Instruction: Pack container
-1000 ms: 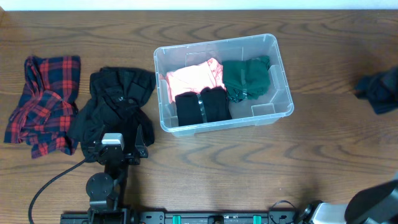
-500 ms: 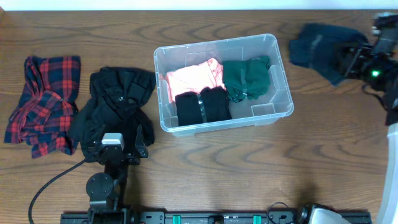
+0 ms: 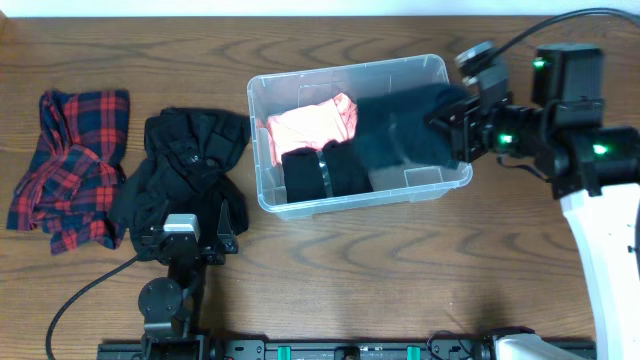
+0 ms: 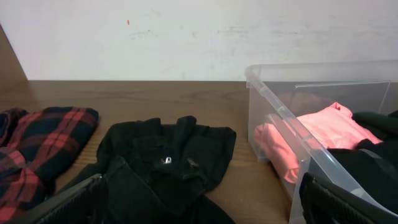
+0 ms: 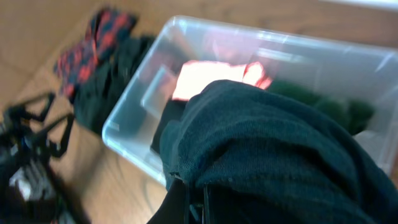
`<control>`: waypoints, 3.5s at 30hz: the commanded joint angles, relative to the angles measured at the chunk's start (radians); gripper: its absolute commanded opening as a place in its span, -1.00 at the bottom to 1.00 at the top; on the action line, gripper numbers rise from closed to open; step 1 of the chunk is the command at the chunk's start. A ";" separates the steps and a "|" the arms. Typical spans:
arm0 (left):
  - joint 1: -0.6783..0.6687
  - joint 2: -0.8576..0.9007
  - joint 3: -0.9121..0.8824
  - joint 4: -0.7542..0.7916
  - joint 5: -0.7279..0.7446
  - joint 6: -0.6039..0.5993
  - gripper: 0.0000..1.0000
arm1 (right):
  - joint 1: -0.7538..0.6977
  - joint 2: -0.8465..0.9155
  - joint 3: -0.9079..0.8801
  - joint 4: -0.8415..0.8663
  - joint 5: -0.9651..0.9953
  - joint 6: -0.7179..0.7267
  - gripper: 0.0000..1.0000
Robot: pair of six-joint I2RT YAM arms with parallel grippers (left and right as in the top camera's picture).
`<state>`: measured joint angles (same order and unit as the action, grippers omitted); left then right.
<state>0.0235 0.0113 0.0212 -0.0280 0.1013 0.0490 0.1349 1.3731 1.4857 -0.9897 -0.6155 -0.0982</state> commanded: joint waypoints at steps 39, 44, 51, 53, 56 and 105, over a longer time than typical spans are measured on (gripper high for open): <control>0.003 -0.001 -0.017 -0.034 0.015 -0.002 0.96 | 0.097 0.172 0.031 -0.047 0.346 -0.058 -0.63; 0.003 -0.001 -0.017 -0.034 0.015 -0.002 0.96 | 0.101 0.237 0.031 -0.046 0.373 -0.029 -0.97; 0.003 -0.001 -0.017 -0.034 0.015 -0.002 0.96 | 0.117 0.394 0.031 -0.006 0.373 -0.018 -0.97; 0.003 -0.001 -0.017 -0.034 0.015 -0.002 0.96 | 0.124 0.440 0.031 0.014 0.373 -0.018 -0.98; 0.003 -0.001 -0.017 -0.034 0.015 -0.002 0.96 | 0.134 0.498 0.031 0.047 0.376 -0.018 -0.97; 0.003 -0.001 -0.017 -0.034 0.015 -0.002 0.96 | 0.186 0.387 0.134 -0.319 0.589 0.100 -0.31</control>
<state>0.0235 0.0113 0.0212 -0.0280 0.1013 0.0490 0.3134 1.7519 1.6470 -1.3186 -0.0509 -0.0196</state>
